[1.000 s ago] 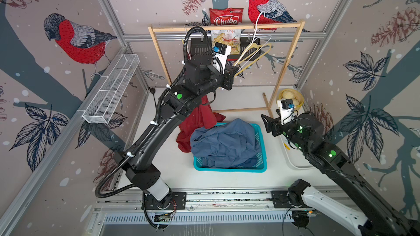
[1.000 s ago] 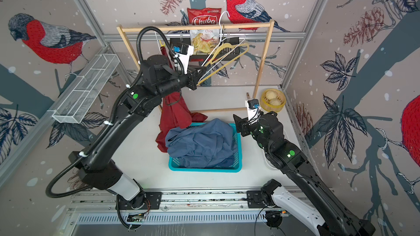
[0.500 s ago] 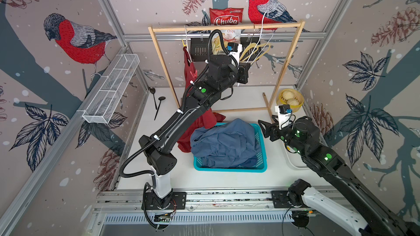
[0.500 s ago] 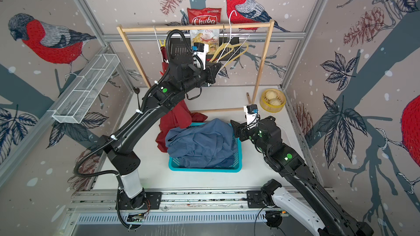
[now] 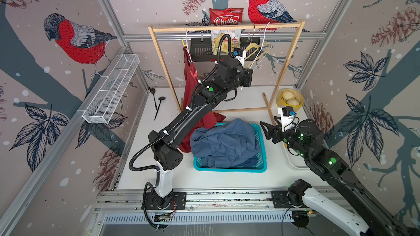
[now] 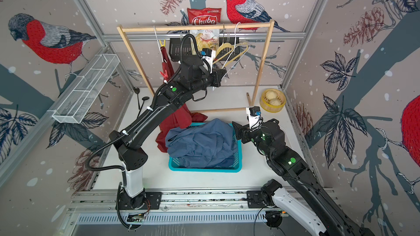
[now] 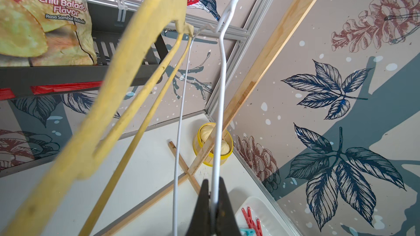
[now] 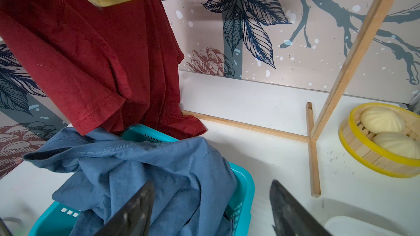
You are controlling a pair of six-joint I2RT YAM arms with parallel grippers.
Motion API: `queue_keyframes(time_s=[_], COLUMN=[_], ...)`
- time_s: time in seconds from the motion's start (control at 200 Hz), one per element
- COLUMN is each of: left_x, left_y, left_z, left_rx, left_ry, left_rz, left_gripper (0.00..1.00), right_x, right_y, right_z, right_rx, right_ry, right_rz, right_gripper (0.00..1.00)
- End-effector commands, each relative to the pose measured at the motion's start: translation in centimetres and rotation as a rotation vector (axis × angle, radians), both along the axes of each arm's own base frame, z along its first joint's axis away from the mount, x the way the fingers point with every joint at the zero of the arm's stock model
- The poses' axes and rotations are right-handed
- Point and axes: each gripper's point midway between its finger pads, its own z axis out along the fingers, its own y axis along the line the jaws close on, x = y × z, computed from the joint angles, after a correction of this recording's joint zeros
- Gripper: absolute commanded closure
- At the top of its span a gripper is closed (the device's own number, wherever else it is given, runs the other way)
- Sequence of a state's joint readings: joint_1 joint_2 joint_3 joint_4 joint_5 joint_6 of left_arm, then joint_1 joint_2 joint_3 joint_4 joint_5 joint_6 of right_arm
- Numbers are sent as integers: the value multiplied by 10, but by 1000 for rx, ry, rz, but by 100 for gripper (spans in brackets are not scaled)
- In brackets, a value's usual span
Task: Remove the clothespins securing t-shirts to the hanger
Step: Place the hanger on the clothes rail, then pick up the hanger from the clothes rail.
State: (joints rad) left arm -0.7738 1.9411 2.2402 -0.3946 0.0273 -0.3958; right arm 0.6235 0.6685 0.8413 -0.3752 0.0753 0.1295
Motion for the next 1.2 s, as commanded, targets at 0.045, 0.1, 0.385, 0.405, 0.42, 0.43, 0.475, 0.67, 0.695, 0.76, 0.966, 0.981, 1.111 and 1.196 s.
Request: queue_keyframes(time_s=[0.045,0.1,0.385,0.405,0.42,0.43,0.475,0.67,0.695,0.76,0.966,0.981,1.111,1.196], left_x=[-8,-11,-56,-59,-62,-64,-71,-100,-103,-108,-120,-121,-115,-106], left_y=[5,9,35,40,44,47,61,157,173,211,252,251,243,239], left_z=[5,6,49,53,56,59,68,99,99,95,52,51,37,30], left_rx=[-4,17,41,45,50,51,65,84,78,79,179,176,153,152], left_ry=[19,17,-74,-86,-95,-103,-133,-237,-238,-240,-200,-200,-180,-174], left_rz=[3,2,-82,-79,-75,-71,-48,147,177,268,370,365,339,342], left_gripper=[75,63,50,50,49,49,48,46,46,46,41,41,40,39], right_x=[-5,-8,-19,-19,-19,-19,-17,-21,-21,-19,-17,-18,-15,-13], right_y=[0,4,13,11,10,9,6,27,30,38,87,92,117,122], right_z=[19,25,80,85,89,90,98,122,123,121,104,104,97,94], right_rx=[38,53,244,263,274,281,304,350,357,358,235,224,173,171], right_ry=[-39,-44,-97,-102,-105,-105,-104,-113,-110,-99,-80,-79,-62,-62], right_rz=[16,46,103,95,87,81,60,168,174,184,194,200,238,245], right_gripper=[21,21,20,20,20,20,21,28,28,30,30,30,29,28])
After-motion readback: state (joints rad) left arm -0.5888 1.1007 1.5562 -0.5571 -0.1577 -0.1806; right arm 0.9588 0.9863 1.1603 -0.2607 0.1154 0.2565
